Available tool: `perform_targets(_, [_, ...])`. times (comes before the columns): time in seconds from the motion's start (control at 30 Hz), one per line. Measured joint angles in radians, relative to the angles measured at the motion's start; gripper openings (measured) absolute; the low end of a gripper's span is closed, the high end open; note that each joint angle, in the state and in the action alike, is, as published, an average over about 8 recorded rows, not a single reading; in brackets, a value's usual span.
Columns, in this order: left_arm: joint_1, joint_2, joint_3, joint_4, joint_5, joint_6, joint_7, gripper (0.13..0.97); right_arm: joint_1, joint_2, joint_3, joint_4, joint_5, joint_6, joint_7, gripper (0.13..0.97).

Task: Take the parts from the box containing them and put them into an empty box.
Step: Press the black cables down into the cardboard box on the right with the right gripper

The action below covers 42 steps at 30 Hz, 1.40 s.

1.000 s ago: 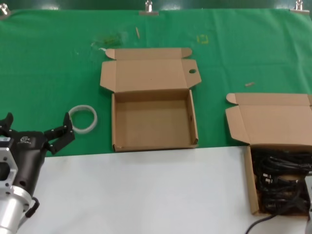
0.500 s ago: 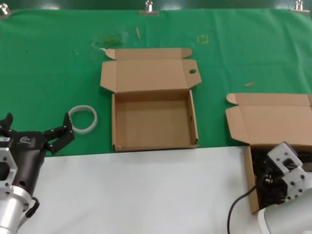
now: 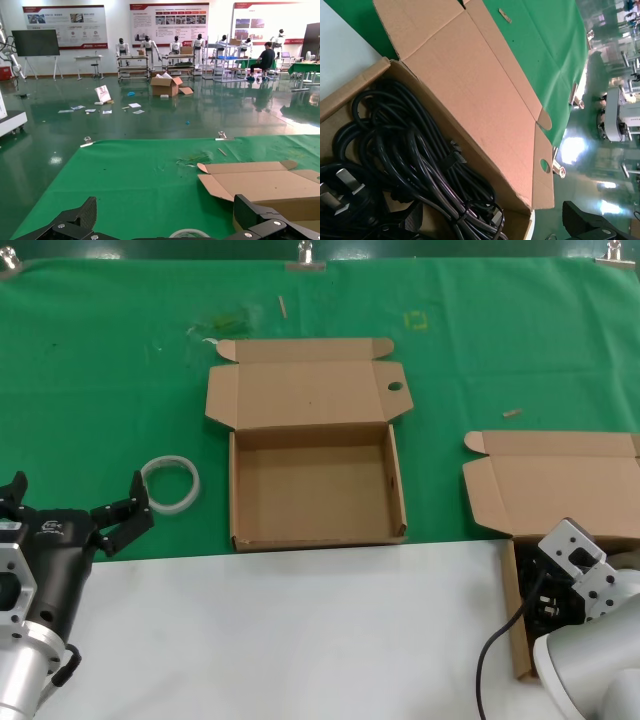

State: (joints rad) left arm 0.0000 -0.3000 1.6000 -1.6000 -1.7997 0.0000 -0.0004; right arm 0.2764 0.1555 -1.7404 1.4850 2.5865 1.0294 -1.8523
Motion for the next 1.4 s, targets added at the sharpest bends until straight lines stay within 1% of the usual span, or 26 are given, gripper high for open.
perform_targets(0.63, [0.000,0.000,0.000,0.000,0.000,0.000,0.000,0.966,-0.018,0.000,0.038,-0.002,0.007,-0.030,-0.041,0.966])
perform_targets(0.9, [0.000,0.000,0.000,0.000,0.000,0.000,0.000,0.966,-0.023,0.000,0.039,-0.006,0.018,-0.041,-0.054,0.802])
perform_targets(1.03, [0.000,0.000,0.000,0.000,0.000,0.000,0.000,0.966,-0.023,0.000,0.039,-0.012,0.025,-0.047,-0.059,0.802])
perform_targets(1.3, [0.000,0.000,0.000,0.000,0.000,0.000,0.000,0.966,-0.021,0.000,0.037,-0.022,0.047,-0.061,-0.065,0.623])
perform_targets(1.33, [0.000,0.000,0.000,0.000,0.000,0.000,0.000,0.966,-0.020,0.000,0.037,-0.023,0.050,-0.062,-0.066,0.623])
perform_targets(1.4, [0.000,0.000,0.000,0.000,0.000,0.000,0.000,0.966,-0.020,0.000,0.037,-0.024,0.058,-0.065,-0.066,0.570])
